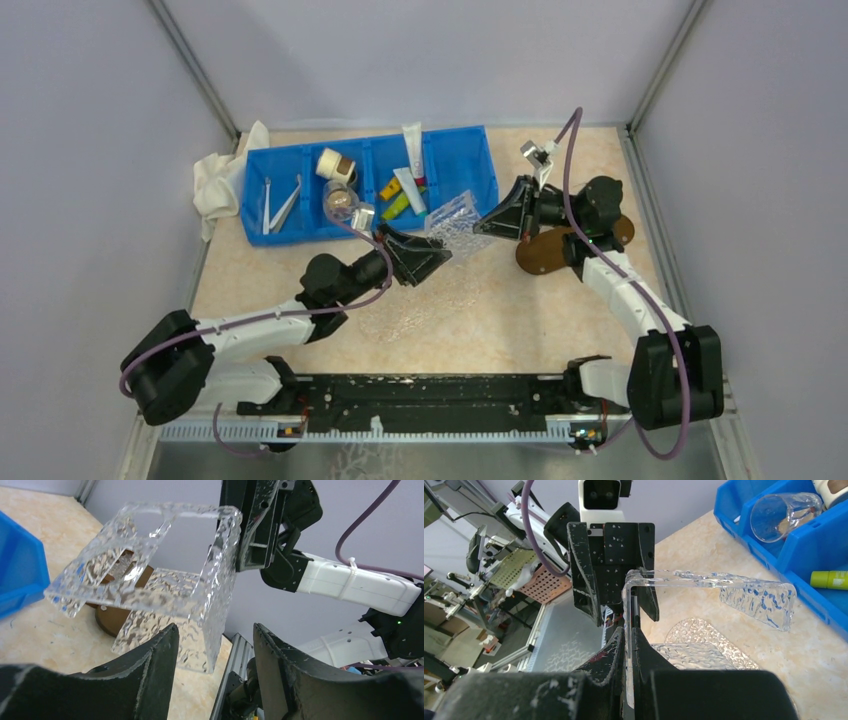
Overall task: Prepare toiletry sets of a toothbrush and toothpaste on the tray
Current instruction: Pick up the toothpaste holder from the storage box, then place the toothpaste holder at the center of the board.
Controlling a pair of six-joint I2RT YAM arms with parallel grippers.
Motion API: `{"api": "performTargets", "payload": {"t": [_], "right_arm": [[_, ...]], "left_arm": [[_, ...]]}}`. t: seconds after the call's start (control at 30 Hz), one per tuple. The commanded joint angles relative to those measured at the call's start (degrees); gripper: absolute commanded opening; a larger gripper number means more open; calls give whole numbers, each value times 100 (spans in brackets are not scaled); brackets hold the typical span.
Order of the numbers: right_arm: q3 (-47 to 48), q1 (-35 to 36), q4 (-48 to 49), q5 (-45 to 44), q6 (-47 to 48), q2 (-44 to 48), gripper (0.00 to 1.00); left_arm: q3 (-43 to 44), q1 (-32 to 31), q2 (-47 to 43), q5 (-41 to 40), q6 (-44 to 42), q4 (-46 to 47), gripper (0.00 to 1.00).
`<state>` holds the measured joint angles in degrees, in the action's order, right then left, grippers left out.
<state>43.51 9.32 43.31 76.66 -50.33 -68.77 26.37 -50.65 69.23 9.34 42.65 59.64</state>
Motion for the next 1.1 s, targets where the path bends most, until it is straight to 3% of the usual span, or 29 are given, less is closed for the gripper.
{"api": "performTargets", "payload": {"t": [0.0, 0.07, 0.13, 0.17, 0.2, 0.23, 0.37, 0.4, 0.53, 0.63, 0.77, 0.9, 1.07], "right_arm": [[64, 135, 75, 4, 394, 66, 0], [62, 155, 39, 14, 454, 69, 0], [70, 156, -27, 26, 525, 85, 0], [77, 157, -103, 32, 604, 96, 0], [85, 158, -203, 33, 694, 115, 0], [95, 158, -288, 33, 789, 130, 0], [121, 158, -567, 61, 1128, 176, 3], [135, 158, -666, 80, 1265, 207, 11], [271, 158, -1417, 177, 2056, 302, 60], [631, 107, -3223, 116, 3470, 398, 74], [1248, 37, -5606, -833, 5874, 546, 78], [1100, 26, -5724, -1631, 6334, 757, 80], [1038, 26, -5683, -1811, 6361, 755, 80]], "left_arm": [[244, -32, 99, 97, -83, 574, 59], [252, -32, 150, 106, -141, 664, 51], [223, -26, 185, 109, -286, 793, 37], [188, -24, 183, 111, -381, 837, 26], [146, -24, 167, 114, -512, 870, 5], [99, -24, 138, 117, -644, 888, 0], [-213, -17, -62, 291, -1314, 1123, 0], [-291, -18, -137, 344, -1567, 1124, 0], [-579, -23, -506, 460, -2441, 781, 0], [-853, -23, -859, 461, -3203, 371, 0], [-1317, -24, -1304, 461, -4454, -22, 0], [-1808, -37, -1495, 209, -5591, 54, 0], [-1989, -29, -1245, -225, -6738, 204, 0]]}}
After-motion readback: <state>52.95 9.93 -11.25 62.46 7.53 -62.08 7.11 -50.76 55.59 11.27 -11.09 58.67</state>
